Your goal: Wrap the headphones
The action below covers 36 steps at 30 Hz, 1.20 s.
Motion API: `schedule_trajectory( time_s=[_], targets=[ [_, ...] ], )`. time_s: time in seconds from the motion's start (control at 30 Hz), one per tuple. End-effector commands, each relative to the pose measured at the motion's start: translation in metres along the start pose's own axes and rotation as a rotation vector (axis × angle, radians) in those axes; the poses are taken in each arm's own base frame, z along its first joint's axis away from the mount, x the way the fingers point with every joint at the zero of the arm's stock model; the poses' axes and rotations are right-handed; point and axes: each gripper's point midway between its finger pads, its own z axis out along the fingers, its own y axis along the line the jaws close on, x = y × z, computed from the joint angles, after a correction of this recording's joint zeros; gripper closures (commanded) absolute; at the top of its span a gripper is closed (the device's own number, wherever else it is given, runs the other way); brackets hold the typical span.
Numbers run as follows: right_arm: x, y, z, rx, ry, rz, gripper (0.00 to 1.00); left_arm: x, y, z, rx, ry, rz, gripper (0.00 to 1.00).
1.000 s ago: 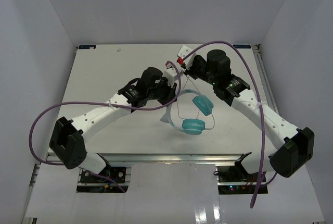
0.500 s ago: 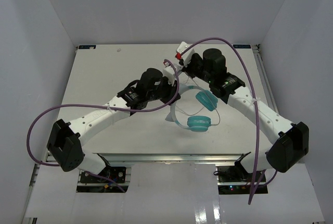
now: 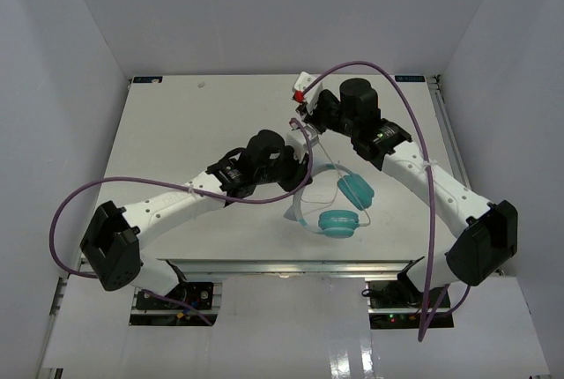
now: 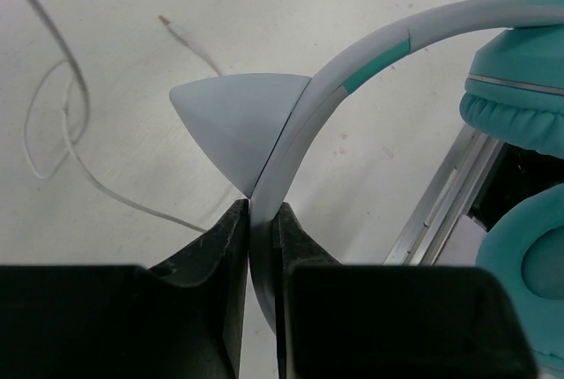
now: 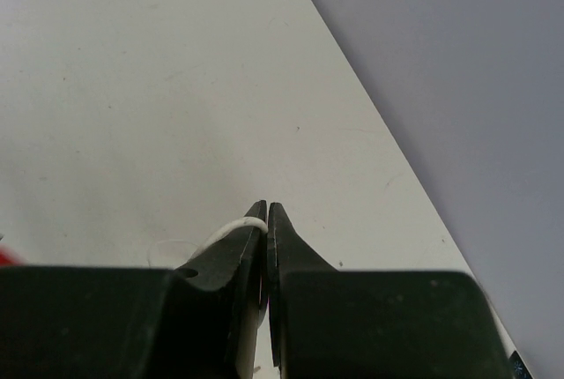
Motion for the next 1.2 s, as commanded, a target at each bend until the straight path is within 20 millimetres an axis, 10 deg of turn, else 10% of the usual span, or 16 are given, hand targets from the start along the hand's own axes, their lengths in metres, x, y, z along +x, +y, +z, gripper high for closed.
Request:
schedule_trajectory(
  time_s=[0.0,0.67,1.17],
  targets=[
    [-0.009,0.003,0.009,-0.027,-0.030,0.003,0.92,-0.046,-0.044,-0.030,0.159,-0.176,0.090,1.00],
    [-0.021,0.016,0.016,-0.093,-0.034,0.224,0.92,-0.048,-0.028,0.006,0.092,-0.151,0.103,1.00],
    [-0.029,0.000,0.010,0.008,-0.025,0.298,0.92,-0.038,0.003,-0.004,-0.094,-0.167,0.010,1.00]
  ],
)
